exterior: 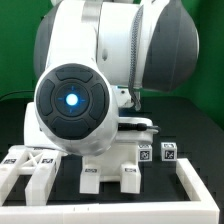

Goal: Assemble chair

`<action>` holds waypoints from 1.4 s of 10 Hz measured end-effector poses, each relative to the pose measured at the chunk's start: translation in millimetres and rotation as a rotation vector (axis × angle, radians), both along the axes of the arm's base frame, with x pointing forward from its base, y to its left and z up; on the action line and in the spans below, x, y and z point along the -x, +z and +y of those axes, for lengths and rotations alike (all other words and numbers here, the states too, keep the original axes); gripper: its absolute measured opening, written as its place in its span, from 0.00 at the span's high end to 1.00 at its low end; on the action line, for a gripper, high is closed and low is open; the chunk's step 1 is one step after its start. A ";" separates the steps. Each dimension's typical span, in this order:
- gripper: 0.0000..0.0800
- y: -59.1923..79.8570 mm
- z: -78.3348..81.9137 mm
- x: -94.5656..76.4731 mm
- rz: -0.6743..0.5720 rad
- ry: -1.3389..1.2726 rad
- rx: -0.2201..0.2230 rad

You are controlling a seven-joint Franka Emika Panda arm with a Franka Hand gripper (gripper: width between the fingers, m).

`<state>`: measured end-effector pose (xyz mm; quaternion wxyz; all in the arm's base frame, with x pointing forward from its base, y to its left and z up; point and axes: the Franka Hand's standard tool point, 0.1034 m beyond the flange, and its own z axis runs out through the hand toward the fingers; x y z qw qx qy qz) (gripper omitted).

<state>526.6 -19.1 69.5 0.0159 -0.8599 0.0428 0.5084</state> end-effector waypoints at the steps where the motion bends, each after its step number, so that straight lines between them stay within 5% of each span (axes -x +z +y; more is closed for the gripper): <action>1: 0.26 -0.5 -0.9 0.3 0.001 -0.002 0.000; 8: 0.19 5.9 -25.5 -3.9 -0.013 -0.038 0.002; 11: 0.19 9.7 -29.5 -40.2 -0.343 -0.033 0.031; 12: 0.19 11.5 -27.9 -31.6 -0.405 -0.040 0.034; 14: 0.19 10.3 -31.0 -46.5 -0.555 -0.034 0.049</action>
Offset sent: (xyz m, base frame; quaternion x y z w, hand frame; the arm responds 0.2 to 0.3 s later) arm 0.0112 -0.0080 0.0037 0.0073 -0.0119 -0.0163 0.9998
